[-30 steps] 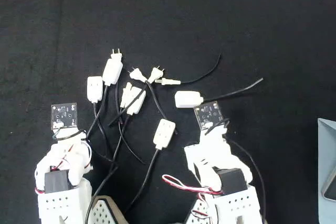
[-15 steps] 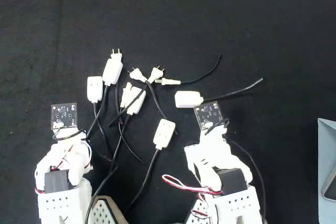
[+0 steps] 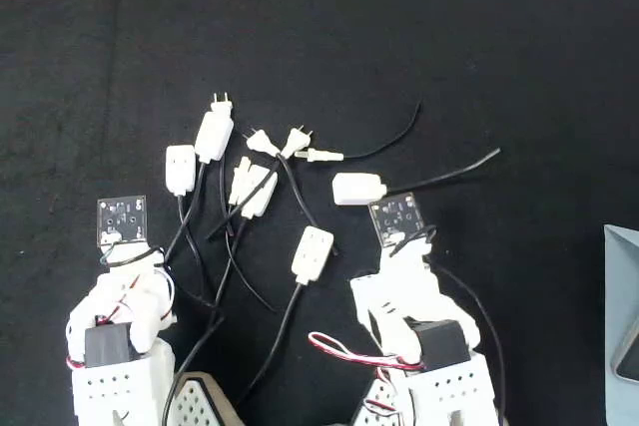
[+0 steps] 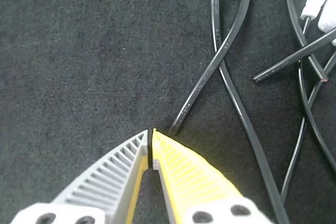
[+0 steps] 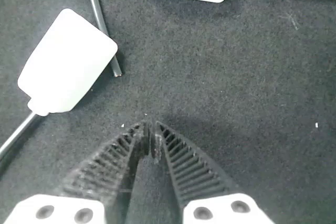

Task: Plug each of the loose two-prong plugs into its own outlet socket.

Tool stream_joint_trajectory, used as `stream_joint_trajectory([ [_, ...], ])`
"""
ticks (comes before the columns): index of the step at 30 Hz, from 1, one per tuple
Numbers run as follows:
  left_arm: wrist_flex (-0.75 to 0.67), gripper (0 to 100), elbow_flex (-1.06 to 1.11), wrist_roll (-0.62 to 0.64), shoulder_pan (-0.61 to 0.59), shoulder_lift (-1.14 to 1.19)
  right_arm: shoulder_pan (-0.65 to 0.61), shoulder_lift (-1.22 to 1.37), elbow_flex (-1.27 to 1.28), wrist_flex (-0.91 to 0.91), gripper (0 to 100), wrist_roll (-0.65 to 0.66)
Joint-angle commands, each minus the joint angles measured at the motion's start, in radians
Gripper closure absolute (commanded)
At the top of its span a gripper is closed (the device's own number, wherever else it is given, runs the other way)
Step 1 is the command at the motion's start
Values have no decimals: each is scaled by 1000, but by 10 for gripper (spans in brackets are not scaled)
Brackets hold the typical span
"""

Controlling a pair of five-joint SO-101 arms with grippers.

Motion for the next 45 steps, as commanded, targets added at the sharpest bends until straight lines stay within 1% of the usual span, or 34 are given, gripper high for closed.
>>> stream_joint_trajectory([
  [1, 3, 970, 18, -3, 2, -2, 14, -84, -4, 5, 980, 8],
  [34, 3, 970, 18, -3, 1, -2, 14, -84, -8, 2, 977, 9],
  [39, 3, 970, 18, -3, 1, -2, 15, -76, -133, -17, 980, -3],
  [42, 3, 970, 18, -3, 1, -2, 15, -73, -262, 18, 981, -63],
  [45, 3, 970, 18, -3, 1, -2, 11, -71, -367, 11, 981, -84],
])
